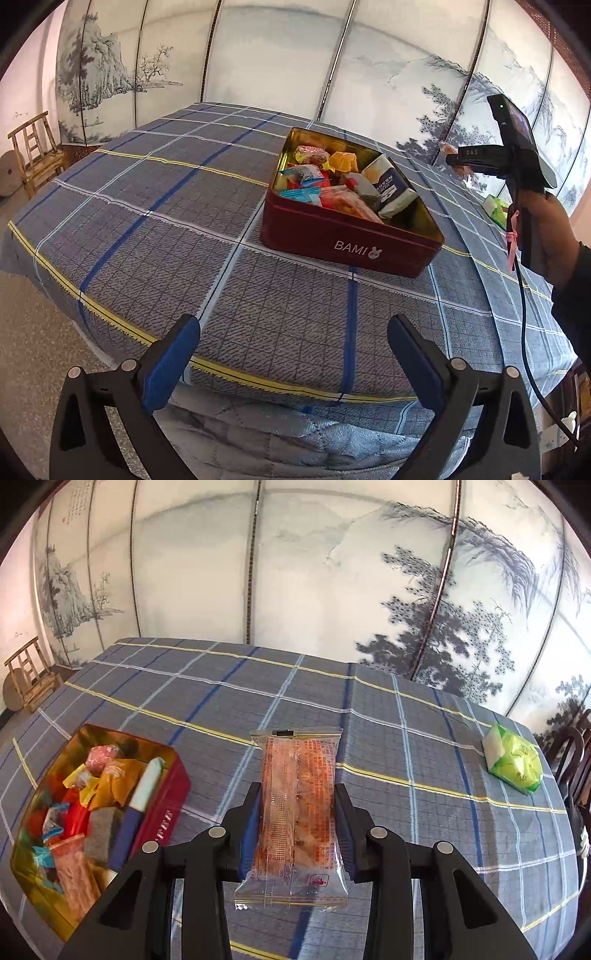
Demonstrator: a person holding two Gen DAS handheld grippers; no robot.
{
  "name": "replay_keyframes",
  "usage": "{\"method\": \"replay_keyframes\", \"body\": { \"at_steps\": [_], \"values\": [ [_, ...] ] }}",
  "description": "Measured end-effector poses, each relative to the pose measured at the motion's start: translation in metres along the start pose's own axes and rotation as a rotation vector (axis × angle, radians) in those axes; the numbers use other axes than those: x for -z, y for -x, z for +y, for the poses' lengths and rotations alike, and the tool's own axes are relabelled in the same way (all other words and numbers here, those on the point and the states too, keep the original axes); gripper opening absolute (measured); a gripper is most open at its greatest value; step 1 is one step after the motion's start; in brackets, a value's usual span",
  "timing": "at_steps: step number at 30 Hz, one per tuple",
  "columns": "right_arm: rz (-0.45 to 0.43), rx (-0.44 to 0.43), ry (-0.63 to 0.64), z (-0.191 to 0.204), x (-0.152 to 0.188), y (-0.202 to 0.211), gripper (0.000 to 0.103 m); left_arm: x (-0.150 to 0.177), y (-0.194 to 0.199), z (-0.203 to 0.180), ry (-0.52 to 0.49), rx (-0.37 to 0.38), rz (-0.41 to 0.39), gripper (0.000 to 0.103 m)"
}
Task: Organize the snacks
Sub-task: 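Carry the orange stick bag into the tin and open the right tool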
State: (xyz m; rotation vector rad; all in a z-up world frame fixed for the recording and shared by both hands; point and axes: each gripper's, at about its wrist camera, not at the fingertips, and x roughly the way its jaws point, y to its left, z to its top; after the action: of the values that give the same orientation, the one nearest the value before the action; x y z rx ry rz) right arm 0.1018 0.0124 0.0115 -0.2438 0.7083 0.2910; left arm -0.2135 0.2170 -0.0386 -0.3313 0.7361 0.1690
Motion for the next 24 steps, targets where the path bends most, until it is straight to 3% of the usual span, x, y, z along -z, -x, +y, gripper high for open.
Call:
{"method": "replay_keyframes", "body": {
  "at_steps": [5, 11, 15, 20, 24],
  "values": [
    [-0.014, -0.03, 0.05, 0.042, -0.007, 0.004, 0.038, 0.005, -0.002, 0.012, 0.021, 0.015, 0.009, 0.102],
    [-0.015, -0.059, 0.087, 0.082, -0.01, 0.009, 0.038, 0.011, -0.004, 0.03, 0.058, -0.079, 0.004, 0.102],
    [-0.004, -0.083, 0.098, 0.104, -0.008, 0.011, 0.038, 0.014, -0.009, 0.034, 0.027, -0.175, 0.031, 0.102],
    [0.011, -0.089, 0.109, 0.126, -0.001, 0.013, 0.038, 0.021, -0.011, 0.038, -0.005, -0.186, 0.057, 0.102],
    [0.027, -0.08, 0.122, 0.141, 0.002, 0.013, 0.038, 0.026, -0.006, 0.04, -0.013, -0.185, 0.03, 0.102]
  ]
}}
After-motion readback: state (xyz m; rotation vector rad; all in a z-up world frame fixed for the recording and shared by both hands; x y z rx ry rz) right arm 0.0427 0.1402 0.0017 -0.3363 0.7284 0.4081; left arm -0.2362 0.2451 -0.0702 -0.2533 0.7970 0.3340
